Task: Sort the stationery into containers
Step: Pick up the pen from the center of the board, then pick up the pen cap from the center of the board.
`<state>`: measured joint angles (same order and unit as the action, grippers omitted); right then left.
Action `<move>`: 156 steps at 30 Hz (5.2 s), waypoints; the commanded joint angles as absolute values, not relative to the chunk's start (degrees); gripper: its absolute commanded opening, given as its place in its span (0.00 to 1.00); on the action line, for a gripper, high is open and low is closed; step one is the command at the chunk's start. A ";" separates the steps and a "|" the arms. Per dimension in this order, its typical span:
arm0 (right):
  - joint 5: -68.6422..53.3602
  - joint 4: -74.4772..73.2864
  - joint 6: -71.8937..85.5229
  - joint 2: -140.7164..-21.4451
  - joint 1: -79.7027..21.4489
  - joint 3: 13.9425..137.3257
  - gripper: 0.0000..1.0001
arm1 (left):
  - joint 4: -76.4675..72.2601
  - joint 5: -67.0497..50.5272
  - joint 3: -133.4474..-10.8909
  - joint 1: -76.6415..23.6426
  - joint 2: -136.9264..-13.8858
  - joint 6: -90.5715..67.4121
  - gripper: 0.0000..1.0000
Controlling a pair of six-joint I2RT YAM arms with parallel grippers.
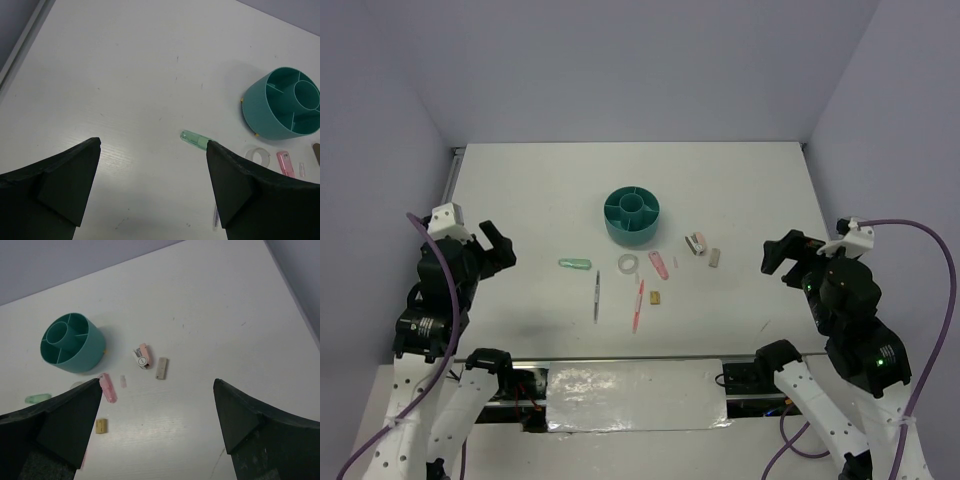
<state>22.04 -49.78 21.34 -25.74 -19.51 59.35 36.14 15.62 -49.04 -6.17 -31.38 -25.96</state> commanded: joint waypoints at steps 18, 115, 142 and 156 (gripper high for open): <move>8.61 -46.94 20.48 -36.56 -20.13 57.84 1.00 | 38.94 27.76 -59.51 -38.58 -52.29 -46.11 0.99; 8.52 -26.46 27.51 -85.57 -33.04 62.04 0.64 | 52.97 44.10 -67.67 -57.57 -61.26 -43.16 0.00; 11.51 -25.22 26.63 -105.47 -33.40 64.87 0.29 | 48.25 42.54 -55.28 -57.39 -49.22 -38.32 0.00; 8.52 -18.29 31.81 -90.64 -33.40 54.24 0.00 | 41.07 33.60 -53.97 -57.48 -45.97 -37.09 0.00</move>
